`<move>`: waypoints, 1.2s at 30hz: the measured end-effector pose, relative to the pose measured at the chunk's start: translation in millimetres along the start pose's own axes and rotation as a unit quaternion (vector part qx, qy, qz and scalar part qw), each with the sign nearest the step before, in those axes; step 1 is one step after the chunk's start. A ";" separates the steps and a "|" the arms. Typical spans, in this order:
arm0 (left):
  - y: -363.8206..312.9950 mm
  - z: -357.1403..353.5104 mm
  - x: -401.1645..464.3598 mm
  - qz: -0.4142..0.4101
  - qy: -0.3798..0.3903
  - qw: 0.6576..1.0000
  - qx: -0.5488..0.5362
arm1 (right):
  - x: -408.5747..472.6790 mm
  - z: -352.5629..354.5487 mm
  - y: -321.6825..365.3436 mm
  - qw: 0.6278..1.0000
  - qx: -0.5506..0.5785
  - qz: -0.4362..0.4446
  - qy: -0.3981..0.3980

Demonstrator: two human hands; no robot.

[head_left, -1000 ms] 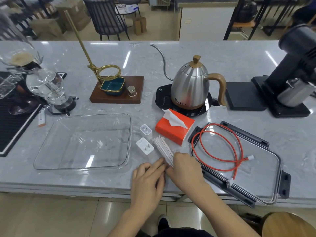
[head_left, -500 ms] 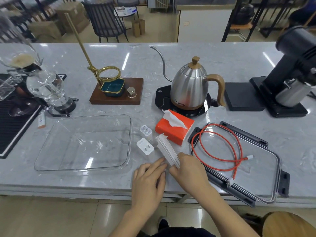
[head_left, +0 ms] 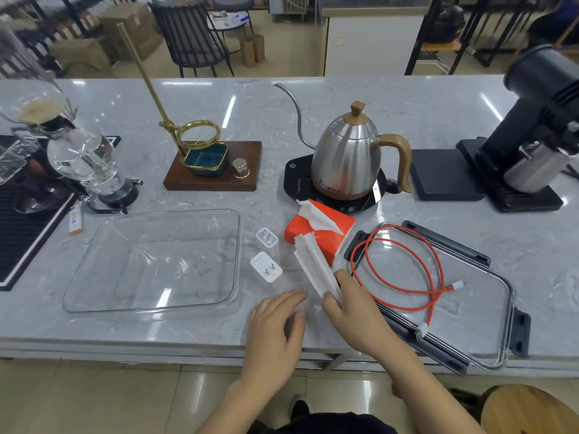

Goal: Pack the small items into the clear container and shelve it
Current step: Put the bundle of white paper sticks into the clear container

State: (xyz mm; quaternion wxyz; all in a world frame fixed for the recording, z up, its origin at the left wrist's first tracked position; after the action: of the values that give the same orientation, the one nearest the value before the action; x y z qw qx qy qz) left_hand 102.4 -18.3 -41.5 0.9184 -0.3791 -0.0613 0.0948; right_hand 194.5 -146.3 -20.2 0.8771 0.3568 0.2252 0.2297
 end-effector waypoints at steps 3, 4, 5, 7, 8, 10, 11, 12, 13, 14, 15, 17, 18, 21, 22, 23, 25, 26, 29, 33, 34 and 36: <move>-12.5 4.1 2.0 0.034 0.009 0.991 -0.129 | -5.6 1.7 3.9 0.997 0.076 0.021 0.009; -18.8 6.4 3.1 0.040 0.005 0.986 -0.162 | -7.8 2.8 5.7 0.994 0.108 0.027 0.014; -24.9 9.0 4.3 0.045 0.000 0.981 -0.191 | -10.4 3.8 8.5 0.989 0.143 0.031 0.021; -34.2 15.1 8.0 0.054 -0.011 0.968 -0.243 | -14.8 5.2 14.5 0.977 0.205 0.044 0.036; -37.0 17.4 11.0 0.061 -0.014 0.962 -0.267 | -17.1 6.2 16.7 0.972 0.227 0.048 0.040; -39.7 22.5 17.7 0.072 -0.019 0.946 -0.316 | -19.6 7.9 18.8 0.964 0.255 0.055 0.045; -41.5 25.4 21.9 0.071 -0.023 0.938 -0.338 | -20.3 8.8 18.9 0.961 0.264 0.060 0.048; -43.1 27.8 27.0 0.073 -0.027 0.929 -0.363 | -20.1 9.0 18.7 0.958 0.274 0.063 0.055; -44.8 29.7 32.4 0.079 -0.027 0.916 -0.393 | -19.9 7.9 18.1 0.953 0.289 0.065 0.067; -46.5 30.8 38.0 0.090 -0.026 0.898 -0.430 | -19.5 5.9 17.8 0.944 0.311 0.066 0.083; -48.6 32.0 43.3 0.102 -0.023 0.876 -0.471 | -19.1 3.3 18.0 0.935 0.335 0.065 0.101; -53.2 34.8 53.3 0.113 -0.016 0.842 -0.528 | -18.5 -2.3 19.6 0.921 0.358 0.063 0.136; -55.8 36.1 56.9 0.110 -0.009 0.833 -0.542 | -18.4 -4.7 21.0 0.920 0.357 0.065 0.150; -65.4 38.1 63.3 0.104 0.006 0.811 -0.576 | -17.0 -8.0 24.0 0.921 0.344 0.073 0.165; -67.0 38.2 64.2 0.105 0.005 0.807 -0.581 | -15.9 -7.8 24.9 0.923 0.340 0.073 0.166; -68.2 38.7 65.1 0.105 0.004 0.805 -0.584 | -15.3 -7.5 26.3 0.925 0.333 0.075 0.166; -70.5 38.6 67.4 0.095 0.007 0.805 -0.586 | -14.5 -6.7 29.3 0.930 0.319 0.076 0.167; -71.1 38.4 68.4 0.089 0.010 0.807 -0.583 | -13.9 -7.7 29.2 0.932 0.312 0.075 0.170; -72.4 37.1 68.9 0.098 0.006 0.816 -0.570 | -13.4 -10.4 29.4 0.934 0.301 0.077 0.174; -68.6 35.7 69.7 0.129 -0.024 0.808 -0.574 | -11.9 -12.2 32.8 0.942 0.280 0.100 0.153; -68.4 35.9 70.0 0.130 -0.026 0.806 -0.577 | -11.2 -13.3 33.5 0.944 0.277 0.101 0.146; -68.2 38.8 69.6 0.131 -0.037 0.794 -0.593 | -10.5 -14.1 33.1 0.946 0.278 0.099 0.136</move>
State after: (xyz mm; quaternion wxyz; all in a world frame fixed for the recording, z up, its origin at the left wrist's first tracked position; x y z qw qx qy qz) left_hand 171.7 -23.8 36.9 0.4898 -0.8498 -0.0887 0.1733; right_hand 170.3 -123.6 -2.7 0.6768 0.5723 0.3611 0.2898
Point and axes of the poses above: each hand's wrist, its own x-axis towards the middle knuckle, its own z-axis out of the back of the hand, y = z × x, the point moved 6 cm from there along x, towards the middle knuckle, and after that the axes turned 9 degrees about y, right-handed, at the moved point
